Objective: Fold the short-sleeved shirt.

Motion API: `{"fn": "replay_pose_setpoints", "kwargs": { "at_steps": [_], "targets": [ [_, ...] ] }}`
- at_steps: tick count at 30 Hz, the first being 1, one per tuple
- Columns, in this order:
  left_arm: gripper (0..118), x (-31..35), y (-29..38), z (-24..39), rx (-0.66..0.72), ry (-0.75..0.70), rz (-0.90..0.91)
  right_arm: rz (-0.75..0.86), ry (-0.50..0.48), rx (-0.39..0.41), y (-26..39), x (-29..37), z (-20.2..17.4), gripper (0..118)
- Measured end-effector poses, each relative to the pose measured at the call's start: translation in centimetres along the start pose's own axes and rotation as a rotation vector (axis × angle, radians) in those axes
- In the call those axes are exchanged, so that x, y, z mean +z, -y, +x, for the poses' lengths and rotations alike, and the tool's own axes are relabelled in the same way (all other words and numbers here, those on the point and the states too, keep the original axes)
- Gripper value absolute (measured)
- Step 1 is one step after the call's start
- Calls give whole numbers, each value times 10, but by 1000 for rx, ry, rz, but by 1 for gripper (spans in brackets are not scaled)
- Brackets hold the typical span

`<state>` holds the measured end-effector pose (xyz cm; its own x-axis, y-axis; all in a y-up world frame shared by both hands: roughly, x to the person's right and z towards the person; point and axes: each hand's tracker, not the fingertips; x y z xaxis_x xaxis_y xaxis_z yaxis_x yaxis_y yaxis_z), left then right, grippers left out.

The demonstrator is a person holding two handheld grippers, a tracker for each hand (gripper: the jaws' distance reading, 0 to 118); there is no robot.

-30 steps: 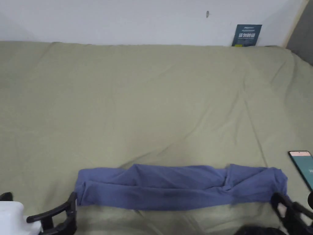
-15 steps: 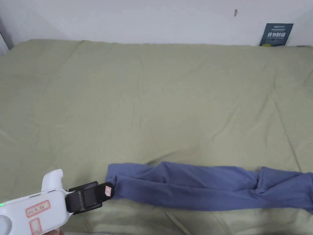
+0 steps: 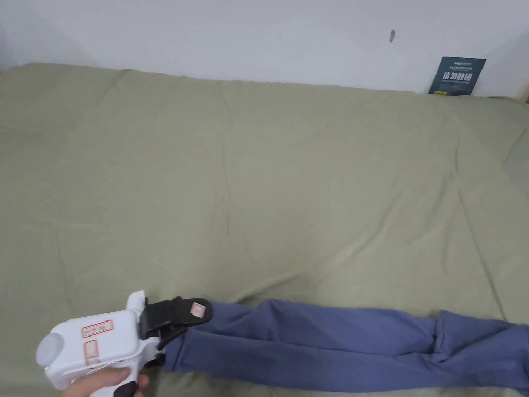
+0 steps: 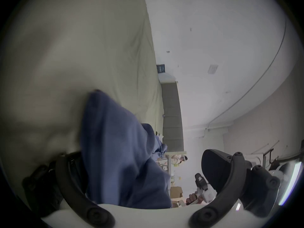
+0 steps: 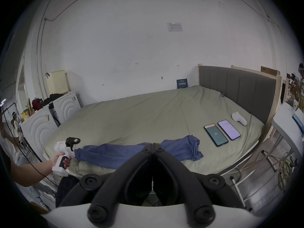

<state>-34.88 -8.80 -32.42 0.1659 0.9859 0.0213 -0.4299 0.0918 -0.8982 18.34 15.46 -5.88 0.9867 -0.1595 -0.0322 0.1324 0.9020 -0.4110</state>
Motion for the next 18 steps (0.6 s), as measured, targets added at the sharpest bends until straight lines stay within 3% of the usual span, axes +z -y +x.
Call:
{"fn": "replay_pose_setpoints", "kwargs": {
  "at_steps": [1,2,3,4,5,6,7,8,10,12,14,18],
  "targets": [
    [118,-10,3,7,-58,-59,-22,-4,-4,-11,1,-2,0,0],
    [100,-15,6,14,-95,-118,-34,-9,-8,-18,1,-4,-1,0],
    [64,-10,12,25,-101,-151,-21,-12,-11,-23,2,-5,-2,0],
    [39,-11,13,28,-71,-184,-6,-14,-12,-26,3,-6,-3,0],
    [39,-17,15,27,-24,-279,14,-16,-16,-27,4,-7,-3,0],
    [10,-20,23,26,35,-458,74,-19,-20,-27,5,-7,-3,0],
    [10,-17,30,35,2,-487,45,-25,-22,-26,5,-8,-3,0],
    [10,-18,33,44,5,-347,63,-28,-24,-23,7,-9,-2,0],
    [10,-12,38,65,-11,-454,127,-29,-21,-11,8,-8,0,0],
    [10,8,21,65,-17,-442,171,-26,-27,-13,8,-7,5,0],
    [10,24,14,83,-14,-524,224,-22,-28,-13,9,-7,10,0],
    [10,66,-17,101,-166,-746,283,-14,-43,-36,14,-10,21,0]
  ]
}}
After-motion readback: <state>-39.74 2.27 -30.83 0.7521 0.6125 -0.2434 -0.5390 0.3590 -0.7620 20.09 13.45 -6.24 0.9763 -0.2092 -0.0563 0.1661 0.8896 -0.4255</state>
